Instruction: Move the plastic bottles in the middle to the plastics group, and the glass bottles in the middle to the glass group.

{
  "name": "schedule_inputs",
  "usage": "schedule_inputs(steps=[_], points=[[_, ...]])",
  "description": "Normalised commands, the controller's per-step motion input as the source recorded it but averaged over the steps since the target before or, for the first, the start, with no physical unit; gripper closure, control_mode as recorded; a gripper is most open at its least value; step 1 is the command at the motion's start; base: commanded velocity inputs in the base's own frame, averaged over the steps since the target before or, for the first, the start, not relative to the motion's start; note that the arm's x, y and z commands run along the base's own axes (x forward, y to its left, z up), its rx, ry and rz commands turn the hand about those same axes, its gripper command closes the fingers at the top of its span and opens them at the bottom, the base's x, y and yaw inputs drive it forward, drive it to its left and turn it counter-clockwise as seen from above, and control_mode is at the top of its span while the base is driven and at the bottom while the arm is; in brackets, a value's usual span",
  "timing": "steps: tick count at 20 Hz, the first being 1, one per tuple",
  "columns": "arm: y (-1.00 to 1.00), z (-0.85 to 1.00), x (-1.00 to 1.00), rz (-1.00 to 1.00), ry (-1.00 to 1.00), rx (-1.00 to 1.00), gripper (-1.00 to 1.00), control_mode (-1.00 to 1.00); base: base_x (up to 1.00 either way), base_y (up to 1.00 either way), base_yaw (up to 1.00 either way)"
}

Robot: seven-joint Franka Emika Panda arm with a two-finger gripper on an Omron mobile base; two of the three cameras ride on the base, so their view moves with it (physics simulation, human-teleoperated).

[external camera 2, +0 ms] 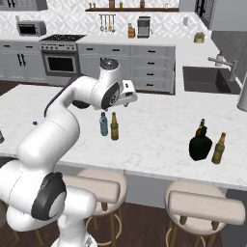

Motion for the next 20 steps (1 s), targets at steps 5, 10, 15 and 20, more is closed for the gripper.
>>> schedule_inputs(steps=[5,10,15,20], points=[[0.22,-0.03,0.19,-0.21,-0.01,0.03,-1.0,-1.0,0.0,0.0,0.0],[0.43,-0.26,0.06,-0.08,-0.06,0.03,-1.0,-1.0,0.0,0.0,0.0],[0.43,-0.38,0.27,-0.11,-0.03,0.07,-1.0,-1.0,0.0,0.0,0.0],[0.09,-0.31,0.38,-0.12,-0.07,0.13,-1.0,-1.0,0.0,0.0,0.0]])
